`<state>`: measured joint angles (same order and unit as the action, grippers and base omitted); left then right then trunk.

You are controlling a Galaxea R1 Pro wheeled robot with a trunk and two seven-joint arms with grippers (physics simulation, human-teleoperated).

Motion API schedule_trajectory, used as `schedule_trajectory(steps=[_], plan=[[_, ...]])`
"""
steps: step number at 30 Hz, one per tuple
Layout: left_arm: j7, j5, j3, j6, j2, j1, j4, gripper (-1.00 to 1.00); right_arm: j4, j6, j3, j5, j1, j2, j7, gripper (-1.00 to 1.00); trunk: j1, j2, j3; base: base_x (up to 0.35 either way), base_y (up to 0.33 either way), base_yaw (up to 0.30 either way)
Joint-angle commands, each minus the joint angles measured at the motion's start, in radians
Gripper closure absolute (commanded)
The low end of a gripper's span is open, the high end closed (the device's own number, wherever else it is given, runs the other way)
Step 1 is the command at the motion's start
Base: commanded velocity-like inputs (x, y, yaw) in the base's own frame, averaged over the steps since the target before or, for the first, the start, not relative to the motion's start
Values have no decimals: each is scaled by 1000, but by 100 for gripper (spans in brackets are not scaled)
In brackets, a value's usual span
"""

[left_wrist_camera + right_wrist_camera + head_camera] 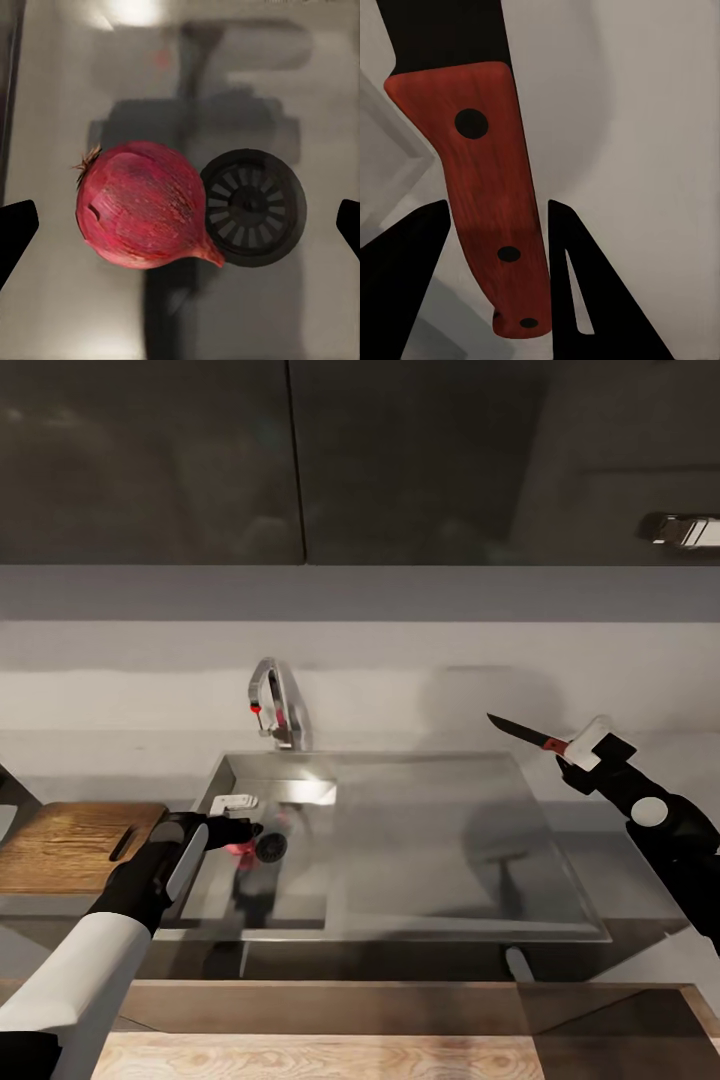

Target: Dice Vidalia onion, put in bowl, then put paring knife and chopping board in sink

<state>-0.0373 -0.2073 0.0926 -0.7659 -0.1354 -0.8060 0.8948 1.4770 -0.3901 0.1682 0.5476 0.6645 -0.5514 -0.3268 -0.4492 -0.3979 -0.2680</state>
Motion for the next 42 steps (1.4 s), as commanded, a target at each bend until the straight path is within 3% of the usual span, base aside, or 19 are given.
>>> schedule_trajectory(steps=[1,13,26,42], plan=[[1,-3,2,-4,-1,-1,1,-100,2,-5,2,11,1,-1,-6,100,-1,-2,-2,126,0,0],[1,-3,2,-4,-1,-1,1,-100,2,-9,11,11,1,0,-6,100,-1,-2,-3,133,0,0],[1,-4,1,-4,-14,-1,-5,-100,2,-9,11,11,0,1,-5,100,-1,-2,-22,2,0,0],[-1,-3,7,-6,-5,-1,-9,-100,2,-9,11,11,0,1,-5,100,-1,-2,-36,0,0,0]])
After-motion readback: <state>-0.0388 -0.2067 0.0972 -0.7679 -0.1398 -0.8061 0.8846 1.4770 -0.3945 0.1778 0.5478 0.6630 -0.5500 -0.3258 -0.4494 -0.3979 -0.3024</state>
